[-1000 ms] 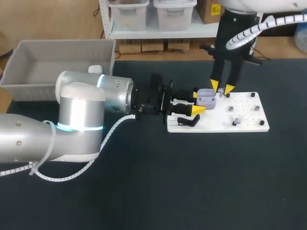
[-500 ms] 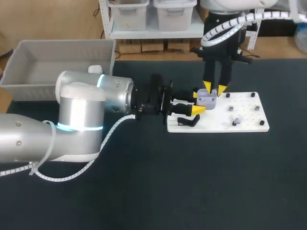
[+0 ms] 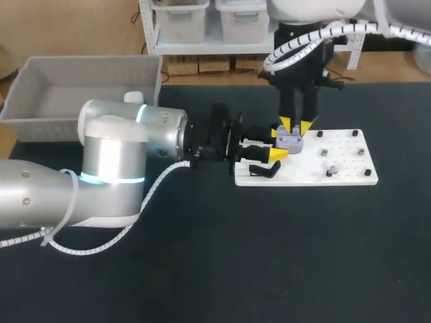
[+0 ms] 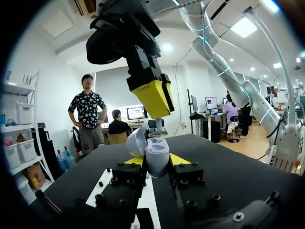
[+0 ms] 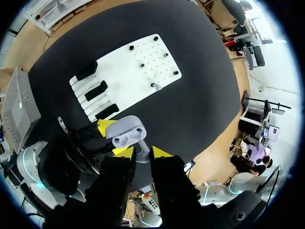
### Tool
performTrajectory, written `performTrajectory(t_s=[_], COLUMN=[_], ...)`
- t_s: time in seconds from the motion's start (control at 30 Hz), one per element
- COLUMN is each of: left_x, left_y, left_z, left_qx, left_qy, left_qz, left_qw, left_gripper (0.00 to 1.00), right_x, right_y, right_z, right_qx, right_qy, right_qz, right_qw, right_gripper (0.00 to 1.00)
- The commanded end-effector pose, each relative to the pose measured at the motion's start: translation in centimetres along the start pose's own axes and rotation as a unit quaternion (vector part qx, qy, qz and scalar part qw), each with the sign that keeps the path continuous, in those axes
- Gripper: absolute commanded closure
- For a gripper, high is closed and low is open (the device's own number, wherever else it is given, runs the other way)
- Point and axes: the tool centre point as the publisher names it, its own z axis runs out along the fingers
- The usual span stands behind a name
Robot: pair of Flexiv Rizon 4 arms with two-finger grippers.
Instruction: Pick up each earbud case from the left stands, insert the matching earbuds, close the lid, and place the case in the box.
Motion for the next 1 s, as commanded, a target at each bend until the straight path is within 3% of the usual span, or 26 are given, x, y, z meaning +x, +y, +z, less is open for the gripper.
performTrajectory(t_s=[0.03, 1.0], left_x=[0.1, 0.1], left_y=[0.1, 0.1], left_z=[0.0, 0.0], left_qx=[0.0, 0.0], left_qy=[-0.001, -0.001], left_qz=[0.001, 0.001], left_qw=[1.0, 1.0], left_gripper=[1.0, 1.0], right_x=[-0.1, -0.8], right_y=[0.3, 0.3], right_z=[-0.1, 0.9], right_qx=[0.002, 0.001], right_qy=[0.001, 0.011], right_qz=[-0.002, 0.001], right_qw=[1.0, 1.0], right_gripper=[1.0, 1.0])
